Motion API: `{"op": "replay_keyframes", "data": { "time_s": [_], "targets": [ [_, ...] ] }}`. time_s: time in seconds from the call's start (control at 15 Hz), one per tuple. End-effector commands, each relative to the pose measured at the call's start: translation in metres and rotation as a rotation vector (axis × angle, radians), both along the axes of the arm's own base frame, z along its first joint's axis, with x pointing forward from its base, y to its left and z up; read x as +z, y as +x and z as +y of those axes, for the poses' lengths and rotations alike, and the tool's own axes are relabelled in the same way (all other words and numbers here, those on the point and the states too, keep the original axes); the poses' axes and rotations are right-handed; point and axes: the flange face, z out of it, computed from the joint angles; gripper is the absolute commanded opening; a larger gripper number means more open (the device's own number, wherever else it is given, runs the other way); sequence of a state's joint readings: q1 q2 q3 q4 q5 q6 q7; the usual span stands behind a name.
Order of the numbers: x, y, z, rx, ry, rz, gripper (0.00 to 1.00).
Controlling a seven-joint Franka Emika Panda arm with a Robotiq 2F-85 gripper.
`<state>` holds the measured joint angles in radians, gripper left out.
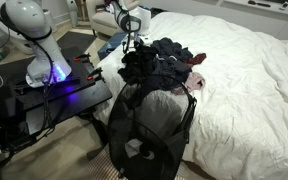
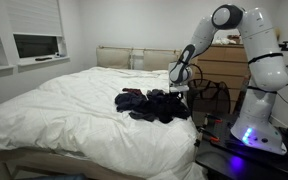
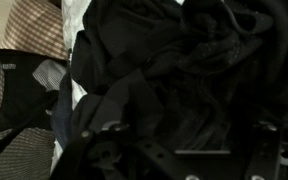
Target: Pick up the black cloth and put it in the laundry basket
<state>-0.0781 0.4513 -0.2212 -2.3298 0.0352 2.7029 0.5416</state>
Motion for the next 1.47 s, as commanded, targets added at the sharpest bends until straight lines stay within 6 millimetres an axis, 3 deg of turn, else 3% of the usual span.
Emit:
{"op": "replay_keyframes", "data": {
  "time_s": [0.0, 0.53, 0.6, 0.87, 1.4],
  "targets": [
    [0.0, 0.006, -0.004, -0.02, -0.017, -0.016, 0.66],
    [0.001, 0.004, -0.008, -0.033, -0.008, -0.014, 0.04],
    [0.002, 0.004, -0.009, -0.034, -0.008, -0.014, 0.01],
    [0.031, 0.008, 0.0, 0.022, -0.018, -0.011, 0.03],
    [0.164, 0.023, 0.027, 0.204, -0.12, -0.098, 0.03]
  ]
}}
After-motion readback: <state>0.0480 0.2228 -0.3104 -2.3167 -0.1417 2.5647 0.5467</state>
